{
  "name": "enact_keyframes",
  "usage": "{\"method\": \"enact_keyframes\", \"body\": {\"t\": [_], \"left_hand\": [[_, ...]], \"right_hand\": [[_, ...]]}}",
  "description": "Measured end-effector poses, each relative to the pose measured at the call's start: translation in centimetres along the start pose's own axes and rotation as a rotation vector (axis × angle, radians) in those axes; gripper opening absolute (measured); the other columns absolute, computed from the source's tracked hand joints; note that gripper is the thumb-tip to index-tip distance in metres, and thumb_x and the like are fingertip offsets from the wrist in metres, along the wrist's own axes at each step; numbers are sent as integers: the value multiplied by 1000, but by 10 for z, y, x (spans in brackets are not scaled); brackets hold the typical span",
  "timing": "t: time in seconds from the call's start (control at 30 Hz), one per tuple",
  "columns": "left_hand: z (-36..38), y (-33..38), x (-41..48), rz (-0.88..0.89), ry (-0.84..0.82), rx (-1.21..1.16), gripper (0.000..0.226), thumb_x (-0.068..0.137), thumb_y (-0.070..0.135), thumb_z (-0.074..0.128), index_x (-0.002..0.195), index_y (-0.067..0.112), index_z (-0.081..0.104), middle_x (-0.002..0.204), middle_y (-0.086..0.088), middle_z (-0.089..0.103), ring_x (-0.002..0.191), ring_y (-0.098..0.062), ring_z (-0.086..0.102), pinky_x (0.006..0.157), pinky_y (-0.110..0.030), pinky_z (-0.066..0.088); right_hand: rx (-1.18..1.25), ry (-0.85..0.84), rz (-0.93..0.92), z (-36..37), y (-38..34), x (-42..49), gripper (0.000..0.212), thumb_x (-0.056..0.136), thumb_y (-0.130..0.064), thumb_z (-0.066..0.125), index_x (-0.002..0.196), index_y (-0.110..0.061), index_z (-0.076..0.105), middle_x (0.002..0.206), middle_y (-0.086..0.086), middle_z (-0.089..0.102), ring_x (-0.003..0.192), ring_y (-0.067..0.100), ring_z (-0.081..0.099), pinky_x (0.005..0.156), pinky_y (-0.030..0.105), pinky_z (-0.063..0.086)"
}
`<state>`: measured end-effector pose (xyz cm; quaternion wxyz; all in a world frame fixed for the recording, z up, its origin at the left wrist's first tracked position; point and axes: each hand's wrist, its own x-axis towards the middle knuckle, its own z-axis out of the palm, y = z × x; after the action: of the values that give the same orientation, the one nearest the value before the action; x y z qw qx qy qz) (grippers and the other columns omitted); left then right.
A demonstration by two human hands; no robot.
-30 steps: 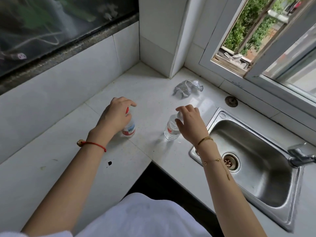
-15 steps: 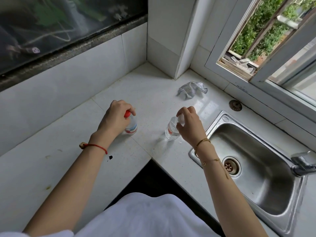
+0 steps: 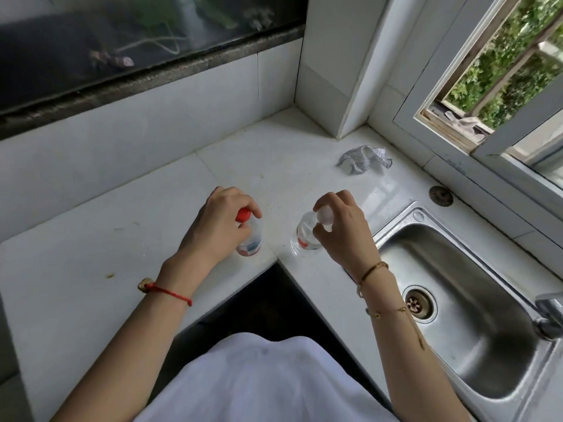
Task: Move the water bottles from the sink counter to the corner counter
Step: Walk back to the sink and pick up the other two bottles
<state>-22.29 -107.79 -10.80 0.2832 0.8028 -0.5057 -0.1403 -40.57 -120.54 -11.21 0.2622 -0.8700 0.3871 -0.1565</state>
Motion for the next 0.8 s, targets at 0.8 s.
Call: {"method": "enact_keyframes", "body": {"t": [0.8], "left_hand": [[40, 88, -83, 438, -332, 3, 27, 74, 12, 72, 90, 32, 63, 99, 12, 61, 96, -7, 50, 78, -17, 45]], "right_hand": [[-55, 274, 316, -36, 7, -187, 25, 75, -7, 62, 96, -18, 55, 100, -4, 46, 72, 15, 46, 58, 13, 34]]}}
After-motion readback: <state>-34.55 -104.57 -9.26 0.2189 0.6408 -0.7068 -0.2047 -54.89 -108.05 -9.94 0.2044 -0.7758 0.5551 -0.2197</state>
